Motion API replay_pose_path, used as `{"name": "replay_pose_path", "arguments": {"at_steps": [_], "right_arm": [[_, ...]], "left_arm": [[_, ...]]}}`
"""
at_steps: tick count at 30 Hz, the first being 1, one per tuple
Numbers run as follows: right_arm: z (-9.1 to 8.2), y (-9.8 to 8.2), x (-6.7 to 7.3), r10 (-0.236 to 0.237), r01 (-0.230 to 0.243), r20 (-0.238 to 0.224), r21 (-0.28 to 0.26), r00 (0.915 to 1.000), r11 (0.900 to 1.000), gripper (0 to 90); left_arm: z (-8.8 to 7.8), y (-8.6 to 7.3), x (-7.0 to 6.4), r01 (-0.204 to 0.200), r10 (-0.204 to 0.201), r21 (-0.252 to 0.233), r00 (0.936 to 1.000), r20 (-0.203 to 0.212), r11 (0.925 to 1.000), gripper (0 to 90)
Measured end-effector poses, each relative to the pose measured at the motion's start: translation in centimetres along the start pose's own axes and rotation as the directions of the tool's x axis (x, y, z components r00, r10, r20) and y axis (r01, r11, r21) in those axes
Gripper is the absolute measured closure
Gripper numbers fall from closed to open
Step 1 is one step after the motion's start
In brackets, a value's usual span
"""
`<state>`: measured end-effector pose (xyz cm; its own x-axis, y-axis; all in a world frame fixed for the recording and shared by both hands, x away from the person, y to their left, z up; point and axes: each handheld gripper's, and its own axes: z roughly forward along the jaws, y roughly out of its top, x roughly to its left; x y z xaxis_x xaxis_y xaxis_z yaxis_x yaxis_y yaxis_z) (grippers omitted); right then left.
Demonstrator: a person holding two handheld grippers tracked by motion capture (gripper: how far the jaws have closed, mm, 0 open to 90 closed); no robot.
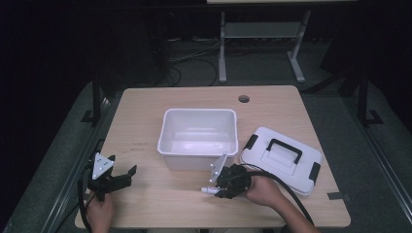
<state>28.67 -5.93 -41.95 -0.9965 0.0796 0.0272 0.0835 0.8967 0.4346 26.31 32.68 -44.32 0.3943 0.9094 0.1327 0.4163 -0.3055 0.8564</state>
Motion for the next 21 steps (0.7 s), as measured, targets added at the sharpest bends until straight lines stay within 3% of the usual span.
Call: {"name": "replay_pose_path", "arguments": {"at_steps": [10,21], "right_arm": [[-2.0,1.7,0.3,-0.033,0.033,-0.012,-0.019,0.9994,0.999,71.2],[-5.4,5.2,0.6,-0.105,0.105,-0.003,-0.029,0.9944,0.994,71.2]], "left_arm": [[-0.1,0.0,0.1,0.005,-0.005,-0.003,1.0000,-0.002,1.0000,13.7],[-0.1,0.0,0.2,0.006,-0.006,-0.001,1.0000,-0.002,1.0000,13.7]]}}
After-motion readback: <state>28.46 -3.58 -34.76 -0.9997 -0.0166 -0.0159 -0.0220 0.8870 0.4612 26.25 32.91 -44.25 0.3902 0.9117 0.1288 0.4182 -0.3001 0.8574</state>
